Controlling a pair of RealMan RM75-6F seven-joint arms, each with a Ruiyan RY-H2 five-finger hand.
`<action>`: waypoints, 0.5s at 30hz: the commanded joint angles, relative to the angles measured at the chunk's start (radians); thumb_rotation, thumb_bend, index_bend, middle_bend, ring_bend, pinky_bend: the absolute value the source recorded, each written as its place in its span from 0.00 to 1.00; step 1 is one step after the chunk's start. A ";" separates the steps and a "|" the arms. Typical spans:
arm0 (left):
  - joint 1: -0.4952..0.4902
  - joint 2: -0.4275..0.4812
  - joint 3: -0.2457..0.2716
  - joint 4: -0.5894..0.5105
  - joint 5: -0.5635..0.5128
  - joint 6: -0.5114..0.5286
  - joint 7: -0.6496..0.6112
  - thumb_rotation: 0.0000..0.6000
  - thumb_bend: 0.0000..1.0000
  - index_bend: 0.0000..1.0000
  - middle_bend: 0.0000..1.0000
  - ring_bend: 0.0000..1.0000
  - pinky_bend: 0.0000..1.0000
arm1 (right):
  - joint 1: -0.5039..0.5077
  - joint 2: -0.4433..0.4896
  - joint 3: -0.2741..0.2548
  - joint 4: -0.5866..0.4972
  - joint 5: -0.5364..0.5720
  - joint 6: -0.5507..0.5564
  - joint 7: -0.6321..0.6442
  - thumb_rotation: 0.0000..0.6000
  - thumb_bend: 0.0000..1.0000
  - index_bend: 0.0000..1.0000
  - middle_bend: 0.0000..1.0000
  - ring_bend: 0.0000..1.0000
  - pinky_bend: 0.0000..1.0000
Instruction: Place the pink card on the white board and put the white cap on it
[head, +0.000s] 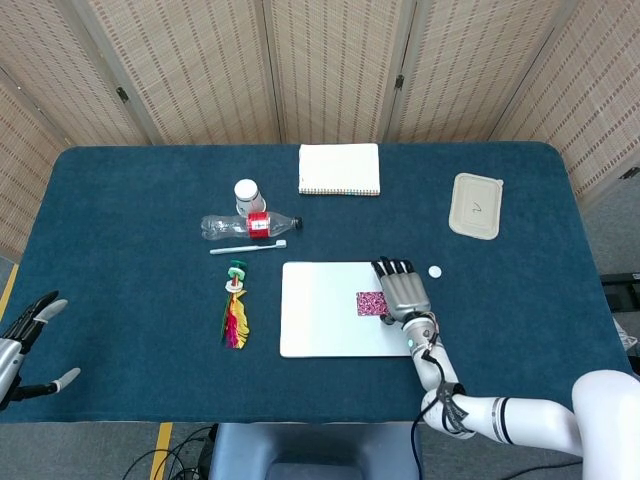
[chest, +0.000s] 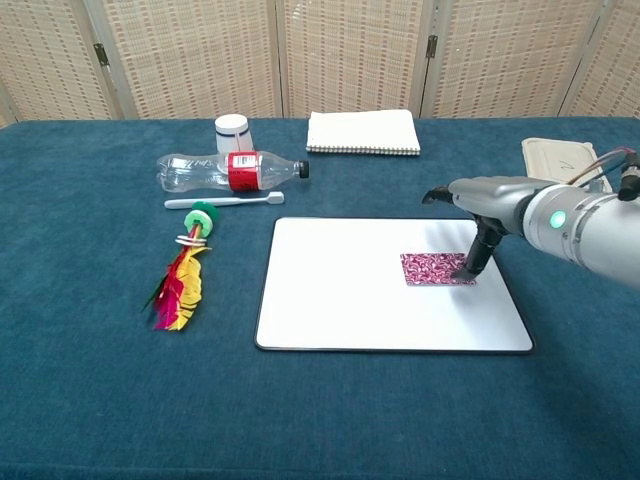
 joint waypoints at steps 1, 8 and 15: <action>0.006 -0.002 -0.003 -0.011 -0.007 0.003 0.031 1.00 0.25 0.08 0.03 0.02 0.18 | -0.031 0.051 -0.010 -0.052 -0.053 0.019 0.051 1.00 0.13 0.04 0.02 0.00 0.00; 0.016 -0.016 -0.018 -0.056 -0.041 -0.005 0.184 1.00 0.25 0.08 0.03 0.02 0.18 | -0.125 0.263 -0.050 -0.148 -0.163 -0.015 0.200 1.00 0.13 0.12 0.02 0.00 0.00; 0.022 -0.026 -0.018 -0.117 -0.059 -0.029 0.324 1.00 0.25 0.08 0.03 0.02 0.18 | -0.208 0.403 -0.052 -0.098 -0.292 -0.086 0.425 1.00 0.17 0.27 0.05 0.00 0.00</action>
